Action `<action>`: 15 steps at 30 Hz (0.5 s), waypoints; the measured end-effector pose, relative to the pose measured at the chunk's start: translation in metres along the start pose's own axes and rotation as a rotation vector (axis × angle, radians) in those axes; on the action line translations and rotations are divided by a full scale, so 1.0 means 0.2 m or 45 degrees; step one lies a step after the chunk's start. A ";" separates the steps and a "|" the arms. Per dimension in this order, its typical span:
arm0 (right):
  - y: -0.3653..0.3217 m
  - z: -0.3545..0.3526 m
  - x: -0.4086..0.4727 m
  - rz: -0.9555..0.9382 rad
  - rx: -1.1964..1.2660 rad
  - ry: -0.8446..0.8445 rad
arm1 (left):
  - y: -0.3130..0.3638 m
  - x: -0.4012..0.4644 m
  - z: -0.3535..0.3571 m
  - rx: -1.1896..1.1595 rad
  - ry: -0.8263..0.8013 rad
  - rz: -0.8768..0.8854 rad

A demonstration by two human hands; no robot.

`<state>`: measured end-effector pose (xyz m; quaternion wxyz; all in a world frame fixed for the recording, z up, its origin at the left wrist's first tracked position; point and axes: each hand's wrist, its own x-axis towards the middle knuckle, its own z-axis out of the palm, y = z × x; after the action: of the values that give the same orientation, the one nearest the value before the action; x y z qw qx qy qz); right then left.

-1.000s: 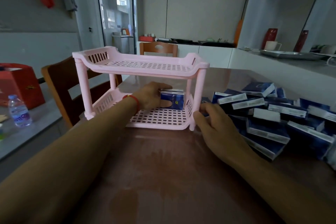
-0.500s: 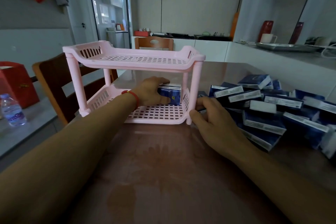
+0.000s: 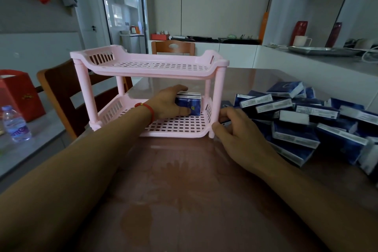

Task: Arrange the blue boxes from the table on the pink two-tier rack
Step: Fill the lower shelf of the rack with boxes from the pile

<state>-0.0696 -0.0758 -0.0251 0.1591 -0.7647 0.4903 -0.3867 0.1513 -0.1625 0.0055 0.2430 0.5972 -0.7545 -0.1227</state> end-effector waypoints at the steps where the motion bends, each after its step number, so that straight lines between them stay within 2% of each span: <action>1: 0.00 0.00 0.00 -0.001 0.001 0.000 | 0.00 0.00 0.00 -0.014 -0.001 -0.002; 9: 0.01 -0.02 -0.02 -0.044 0.038 0.026 | 0.01 -0.03 -0.04 0.054 -0.002 -0.012; 15: -0.03 -0.13 -0.08 -0.171 -0.031 0.320 | 0.05 -0.22 -0.08 0.320 0.233 0.018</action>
<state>-0.0882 -0.0550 -0.0117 0.0610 -0.7431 0.4588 -0.4834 0.1584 -0.1155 0.0134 0.2348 0.6264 -0.7428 0.0294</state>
